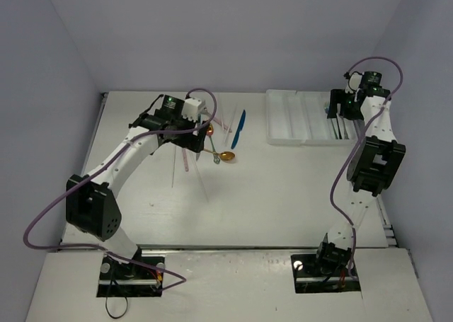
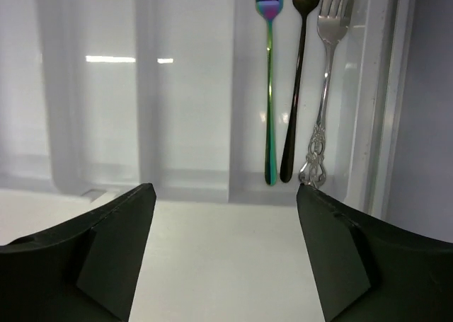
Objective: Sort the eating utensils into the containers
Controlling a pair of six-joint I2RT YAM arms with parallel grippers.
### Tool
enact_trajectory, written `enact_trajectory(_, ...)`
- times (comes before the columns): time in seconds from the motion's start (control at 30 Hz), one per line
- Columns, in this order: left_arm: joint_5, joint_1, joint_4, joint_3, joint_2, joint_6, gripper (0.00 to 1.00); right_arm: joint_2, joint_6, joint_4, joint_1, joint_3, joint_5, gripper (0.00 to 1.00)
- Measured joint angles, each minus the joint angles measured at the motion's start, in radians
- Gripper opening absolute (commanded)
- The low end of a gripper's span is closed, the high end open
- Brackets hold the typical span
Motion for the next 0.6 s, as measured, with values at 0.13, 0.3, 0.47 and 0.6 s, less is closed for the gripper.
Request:
enact_trajectory(0.13,0.108,-0.004,0.003,0.062,0.099,0.174,0.69,-0.138,0.01,0.009,0.029,-0.086,-0.02,0.88)
enact_trajectory(0.3,0.262,-0.008,-0.051,0.128,0.225,0.543,0.42,-0.218,0.01,0.009,0.091,-0.203,-0.059,0.95)
enact_trajectory(0.47,0.332,-0.008,-0.13,0.255,0.381,0.801,0.37,-0.221,0.014,0.002,0.146,-0.291,-0.08,1.0)
enact_trajectory(0.6,0.382,-0.002,-0.152,0.294,0.472,0.935,0.35,-0.221,0.018,-0.002,0.164,-0.317,-0.102,1.0)
